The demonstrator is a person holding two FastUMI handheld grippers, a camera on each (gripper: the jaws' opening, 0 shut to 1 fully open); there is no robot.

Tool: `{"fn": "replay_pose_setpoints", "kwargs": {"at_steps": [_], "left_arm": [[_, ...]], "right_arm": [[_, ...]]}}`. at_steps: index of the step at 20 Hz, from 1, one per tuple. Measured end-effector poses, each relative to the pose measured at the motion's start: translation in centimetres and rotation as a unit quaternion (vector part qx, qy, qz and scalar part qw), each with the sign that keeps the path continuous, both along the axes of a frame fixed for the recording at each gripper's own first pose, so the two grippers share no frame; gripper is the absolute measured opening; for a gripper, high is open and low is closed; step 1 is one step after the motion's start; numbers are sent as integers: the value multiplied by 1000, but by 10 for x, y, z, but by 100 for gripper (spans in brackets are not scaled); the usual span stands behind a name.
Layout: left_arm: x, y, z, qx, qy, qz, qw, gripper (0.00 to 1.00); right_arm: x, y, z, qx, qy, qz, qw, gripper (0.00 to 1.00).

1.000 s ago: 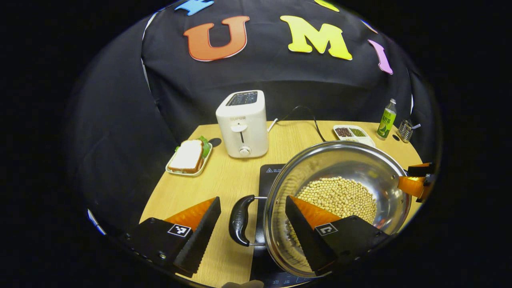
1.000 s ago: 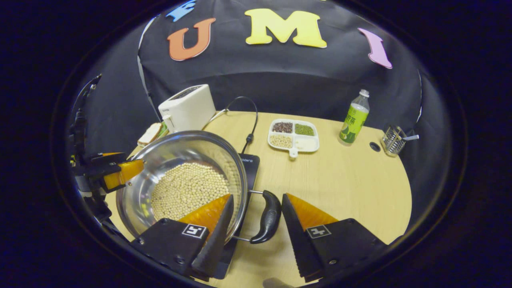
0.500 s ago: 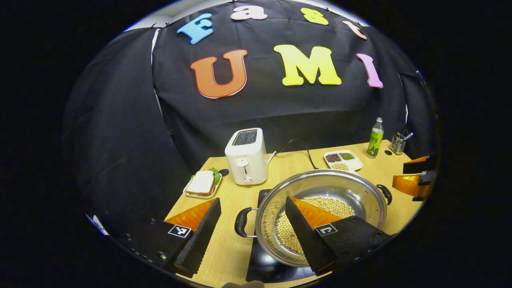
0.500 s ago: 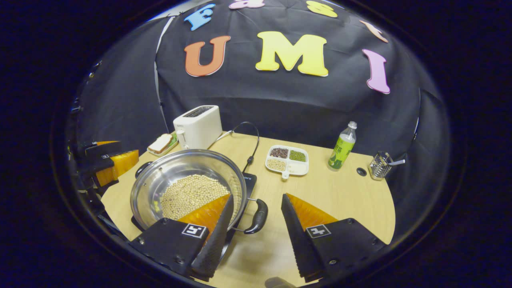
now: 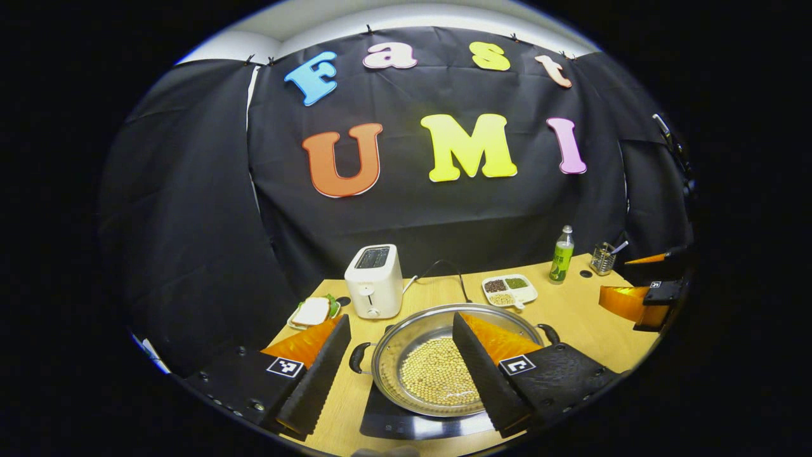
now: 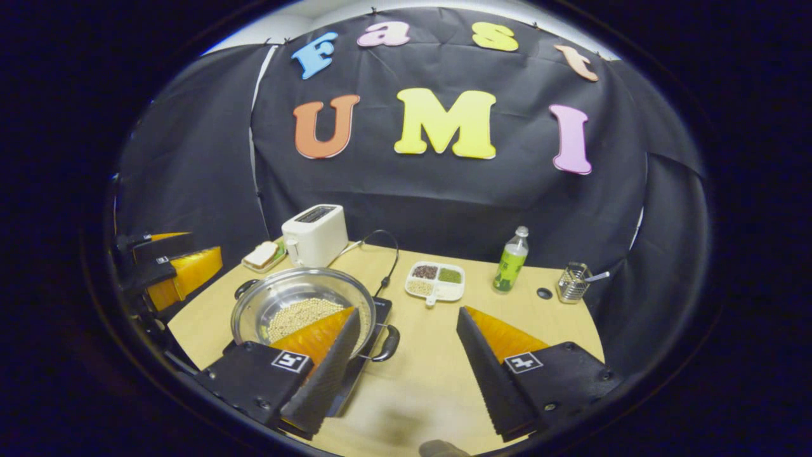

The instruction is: First push the handle of the pot to place it horizontally, then grasp the pot with both hands and set it on the induction cooktop.

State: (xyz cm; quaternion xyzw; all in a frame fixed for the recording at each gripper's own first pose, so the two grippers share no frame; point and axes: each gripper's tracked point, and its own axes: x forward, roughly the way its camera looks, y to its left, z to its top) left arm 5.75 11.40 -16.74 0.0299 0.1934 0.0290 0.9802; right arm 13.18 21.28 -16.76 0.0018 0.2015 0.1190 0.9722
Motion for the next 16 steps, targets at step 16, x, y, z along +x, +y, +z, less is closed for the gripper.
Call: {"fn": "replay_pose_setpoints", "kwargs": {"at_steps": [16], "left_arm": [[-57, -157, 98, -16, -87, -21, 996, 96]], "right_arm": [[-100, -185, 89, 29, -98, -40, 994, 99]]}}
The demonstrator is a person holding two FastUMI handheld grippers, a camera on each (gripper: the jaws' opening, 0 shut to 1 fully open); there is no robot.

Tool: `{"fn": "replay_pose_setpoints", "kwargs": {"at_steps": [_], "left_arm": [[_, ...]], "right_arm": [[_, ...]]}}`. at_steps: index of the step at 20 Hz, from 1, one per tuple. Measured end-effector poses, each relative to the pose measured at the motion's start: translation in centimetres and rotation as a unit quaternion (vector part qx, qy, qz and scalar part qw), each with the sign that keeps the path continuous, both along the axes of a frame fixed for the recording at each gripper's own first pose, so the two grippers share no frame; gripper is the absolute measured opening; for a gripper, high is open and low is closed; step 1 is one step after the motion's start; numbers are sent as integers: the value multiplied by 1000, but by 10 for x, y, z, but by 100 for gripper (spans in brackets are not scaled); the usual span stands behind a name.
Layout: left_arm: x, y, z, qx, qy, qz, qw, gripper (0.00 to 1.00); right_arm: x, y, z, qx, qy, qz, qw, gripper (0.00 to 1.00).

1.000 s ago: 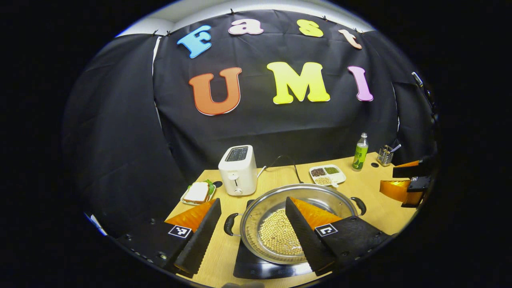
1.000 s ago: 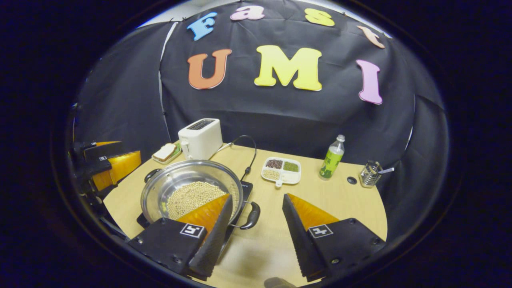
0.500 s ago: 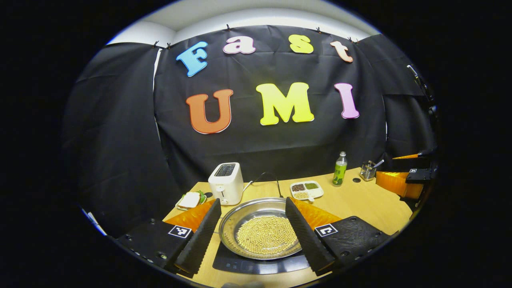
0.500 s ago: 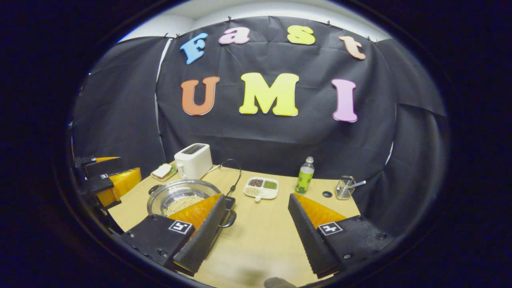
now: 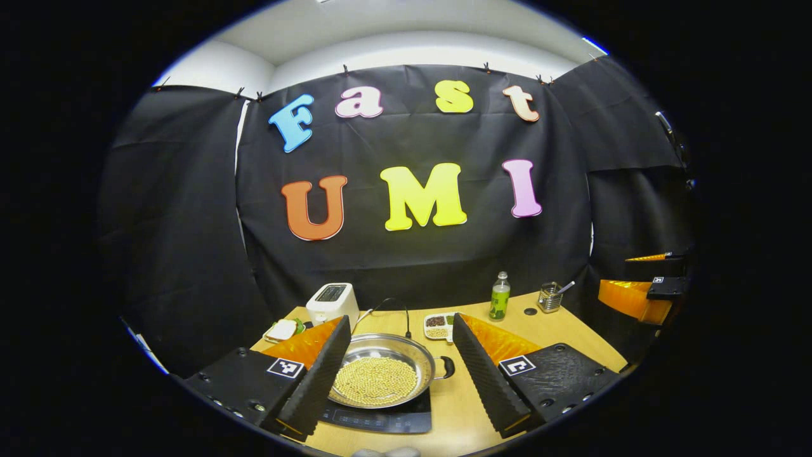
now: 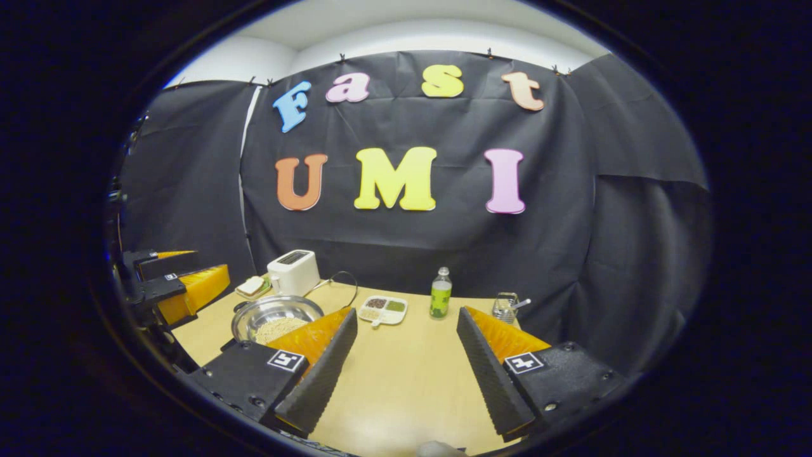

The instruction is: First push the handle of the pot to place it horizontally, then grasp the pot with both hands and set it on the induction cooktop.

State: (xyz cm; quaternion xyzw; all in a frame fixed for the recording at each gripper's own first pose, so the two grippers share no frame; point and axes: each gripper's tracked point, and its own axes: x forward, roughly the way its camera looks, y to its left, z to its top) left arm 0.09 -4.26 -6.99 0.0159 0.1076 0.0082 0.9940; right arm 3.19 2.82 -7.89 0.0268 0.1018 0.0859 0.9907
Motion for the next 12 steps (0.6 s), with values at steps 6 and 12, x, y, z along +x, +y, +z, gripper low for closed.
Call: {"fn": "replay_pose_setpoints", "kwargs": {"at_steps": [6, 12], "left_arm": [[-40, -47, 41, -4, -30, 6, 1000, 96], [-70, -78, 80, 4, -65, 3, 998, 96]], "right_arm": [[-44, -84, 39, 22, -46, -26, 998, 100], [-79, -136, 50, 35, -70, -51, 996, 100]]}}
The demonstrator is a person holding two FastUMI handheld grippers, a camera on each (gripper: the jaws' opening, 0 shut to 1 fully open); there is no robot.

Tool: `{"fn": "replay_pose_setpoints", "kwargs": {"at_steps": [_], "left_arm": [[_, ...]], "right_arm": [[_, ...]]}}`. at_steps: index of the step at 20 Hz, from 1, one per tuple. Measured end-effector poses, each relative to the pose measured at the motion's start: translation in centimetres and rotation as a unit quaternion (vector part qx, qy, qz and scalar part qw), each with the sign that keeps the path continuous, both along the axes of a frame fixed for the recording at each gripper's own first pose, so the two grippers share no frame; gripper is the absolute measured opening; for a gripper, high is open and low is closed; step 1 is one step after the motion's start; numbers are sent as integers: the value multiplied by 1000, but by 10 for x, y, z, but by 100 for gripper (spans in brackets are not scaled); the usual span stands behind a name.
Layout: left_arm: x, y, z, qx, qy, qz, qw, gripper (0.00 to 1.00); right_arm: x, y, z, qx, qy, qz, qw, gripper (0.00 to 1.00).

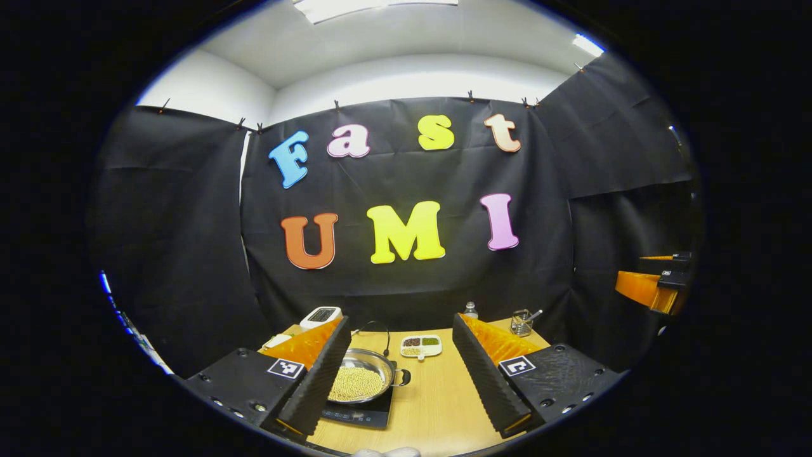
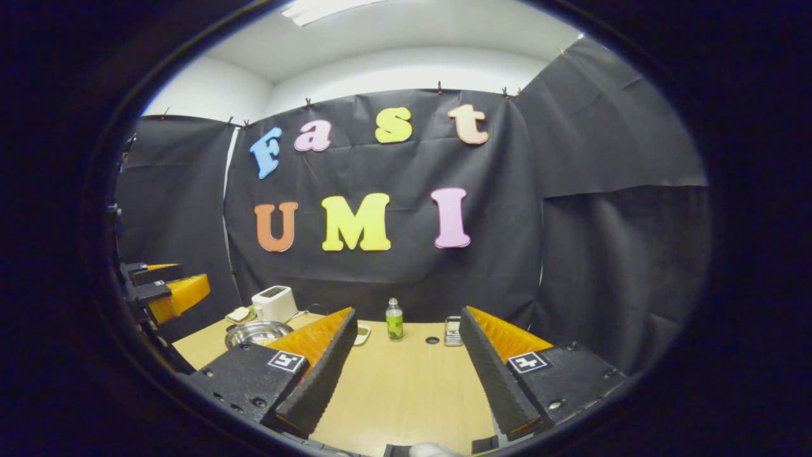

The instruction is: First push the handle of the pot to place it horizontally, then grasp the pot with both hands and set it on the induction cooktop.

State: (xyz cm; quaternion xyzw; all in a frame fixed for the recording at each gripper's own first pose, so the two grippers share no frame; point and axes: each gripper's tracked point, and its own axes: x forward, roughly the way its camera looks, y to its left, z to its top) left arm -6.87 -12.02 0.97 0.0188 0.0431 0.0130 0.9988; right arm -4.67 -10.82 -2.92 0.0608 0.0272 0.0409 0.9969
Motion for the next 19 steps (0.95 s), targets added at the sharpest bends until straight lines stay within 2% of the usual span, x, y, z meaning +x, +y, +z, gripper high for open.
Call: {"fn": "replay_pose_setpoints", "kwargs": {"at_steps": [10, 19], "left_arm": [[-27, -5, 21, -2, -16, 4, 1000, 95], [-27, -5, 35, -8, -33, 4, 999, 95]], "right_arm": [[-26, -29, 25, 23, -28, -16, 999, 100], [-31, -27, 37, 6, -37, -11, 999, 100]]}}
